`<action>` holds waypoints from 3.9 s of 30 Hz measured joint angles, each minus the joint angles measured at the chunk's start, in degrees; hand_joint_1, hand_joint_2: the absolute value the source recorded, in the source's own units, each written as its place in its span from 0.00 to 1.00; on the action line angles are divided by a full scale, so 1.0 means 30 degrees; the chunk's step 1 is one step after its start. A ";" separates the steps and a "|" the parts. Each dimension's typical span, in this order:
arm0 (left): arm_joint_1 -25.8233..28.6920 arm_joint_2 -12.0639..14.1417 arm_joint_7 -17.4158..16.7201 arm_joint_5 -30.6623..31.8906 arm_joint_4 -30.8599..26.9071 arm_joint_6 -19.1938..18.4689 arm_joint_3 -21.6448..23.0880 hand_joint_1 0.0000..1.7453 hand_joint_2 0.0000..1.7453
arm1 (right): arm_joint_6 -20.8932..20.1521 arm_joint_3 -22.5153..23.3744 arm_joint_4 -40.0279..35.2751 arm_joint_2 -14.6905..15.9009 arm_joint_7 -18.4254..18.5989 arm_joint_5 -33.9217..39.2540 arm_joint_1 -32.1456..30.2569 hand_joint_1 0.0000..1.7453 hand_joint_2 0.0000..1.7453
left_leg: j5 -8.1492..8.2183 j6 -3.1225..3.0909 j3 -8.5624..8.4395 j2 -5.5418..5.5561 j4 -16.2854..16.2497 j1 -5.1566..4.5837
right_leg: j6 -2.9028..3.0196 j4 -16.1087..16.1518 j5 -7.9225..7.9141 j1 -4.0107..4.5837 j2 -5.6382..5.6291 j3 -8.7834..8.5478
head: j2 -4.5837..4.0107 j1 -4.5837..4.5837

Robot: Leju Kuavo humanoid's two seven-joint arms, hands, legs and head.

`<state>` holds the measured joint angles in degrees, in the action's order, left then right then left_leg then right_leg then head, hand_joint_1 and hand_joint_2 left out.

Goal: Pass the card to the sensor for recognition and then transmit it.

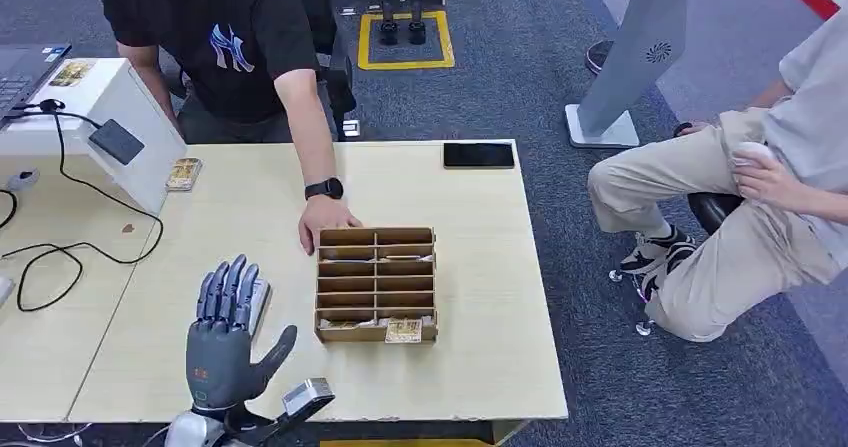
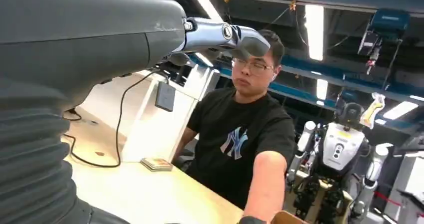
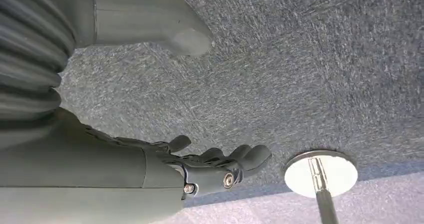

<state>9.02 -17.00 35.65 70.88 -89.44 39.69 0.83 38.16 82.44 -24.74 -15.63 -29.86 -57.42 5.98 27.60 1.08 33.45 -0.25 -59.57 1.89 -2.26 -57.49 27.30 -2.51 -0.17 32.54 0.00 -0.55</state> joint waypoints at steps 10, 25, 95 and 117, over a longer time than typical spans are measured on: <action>0.0582 -0.0036 0.0182 0.0349 0.0189 0.0000 0.0000 0.00 1.00 | 0.0000 0.0000 0.0007 0.0000 -0.0007 0.0007 -0.0006 0.00 1.00 | 0.0000 0.0001 -0.0003 0.0000 0.0001 0.0001 | 0.0000 0.0000 0.0002 0.0001 0.0000 0.0007 | 0.0000 0.0000; 0.0813 0.2214 -0.2192 -0.0307 0.1638 0.0000 0.3459 0.00 1.00 | 0.0000 -0.0007 0.0124 0.0051 -0.0240 0.0284 -0.0004 0.00 1.00 | 0.0000 0.0001 -0.0005 -0.0003 0.0001 0.0001 | 0.0000 0.0000 0.0002 0.0000 -0.0002 0.0009 | 0.0000 0.0000; -0.2545 0.3658 -0.6908 0.1945 0.6339 0.0015 0.6462 1.00 1.00 | 0.0000 -0.0510 0.0860 0.0495 -0.0335 -0.0488 0.0028 0.00 1.00 | -0.0001 0.0000 -0.0004 -0.0002 0.0000 0.0000 | -0.0001 0.0000 0.0001 0.0000 -0.0003 0.0009 | 0.0000 0.0000; -0.3888 0.4357 -0.8058 0.1682 0.8656 0.0189 0.8109 1.00 1.00 | 0.0000 -0.0619 0.1071 0.0634 -0.0342 -0.0495 0.0066 0.00 1.00 | -0.0004 -0.0003 -0.0037 0.0007 0.0000 0.0000 | -0.0003 0.0000 -0.0001 0.0000 0.0007 -0.0037 | 0.0000 0.0000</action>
<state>-2.65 -3.93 11.47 75.93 -63.47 40.26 25.16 38.16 80.59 -21.53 -13.73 -30.88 -58.90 6.18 27.58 1.07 33.34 -0.23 -59.57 1.89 -2.27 -57.49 27.30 -2.51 -0.15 32.43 0.00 -0.55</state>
